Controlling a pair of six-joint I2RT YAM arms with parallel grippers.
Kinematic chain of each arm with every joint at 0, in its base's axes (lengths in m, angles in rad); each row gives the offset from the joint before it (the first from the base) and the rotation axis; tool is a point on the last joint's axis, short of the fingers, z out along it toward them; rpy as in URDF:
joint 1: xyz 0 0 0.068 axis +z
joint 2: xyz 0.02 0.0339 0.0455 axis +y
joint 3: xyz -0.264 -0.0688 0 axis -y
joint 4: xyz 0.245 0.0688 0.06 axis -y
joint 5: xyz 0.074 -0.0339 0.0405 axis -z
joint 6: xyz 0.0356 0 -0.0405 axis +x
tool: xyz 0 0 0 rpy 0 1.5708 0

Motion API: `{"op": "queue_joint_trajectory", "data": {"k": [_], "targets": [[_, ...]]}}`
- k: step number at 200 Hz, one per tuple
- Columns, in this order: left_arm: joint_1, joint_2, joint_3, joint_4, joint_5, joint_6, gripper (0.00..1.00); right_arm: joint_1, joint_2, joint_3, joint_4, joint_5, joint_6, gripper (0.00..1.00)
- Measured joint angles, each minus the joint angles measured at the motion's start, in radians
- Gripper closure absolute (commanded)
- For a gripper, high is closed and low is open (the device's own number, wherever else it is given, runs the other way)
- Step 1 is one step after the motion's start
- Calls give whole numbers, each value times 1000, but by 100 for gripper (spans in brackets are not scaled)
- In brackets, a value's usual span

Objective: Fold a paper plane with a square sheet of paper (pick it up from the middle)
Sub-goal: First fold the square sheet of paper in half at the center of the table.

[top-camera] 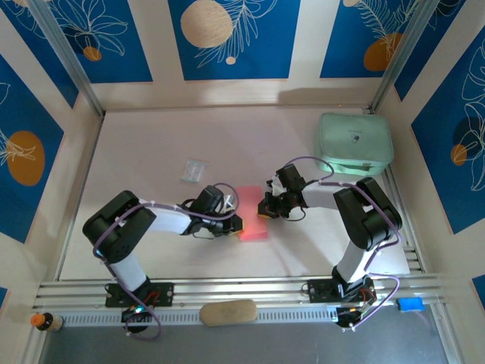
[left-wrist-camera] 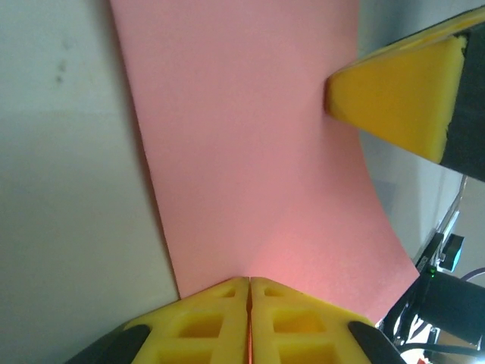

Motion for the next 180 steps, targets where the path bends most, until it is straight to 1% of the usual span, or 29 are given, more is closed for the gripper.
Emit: {"op": "queue_joint_trajectory", "data": {"k": [60,124,163,180], "targets": [[-35,-59,16,-119,-35,1,91,0,0,0,-1,1,0,100],[-39,-53,50,-93,-35,-49,90,0,0,0,-1,2,0,100],[-46,-5,42,-93,-27,-43,89,0,0,0,-1,2,0,100],[-51,-4,40,-93,-23,-20,90,0,0,0,-1,2,0,100]]}}
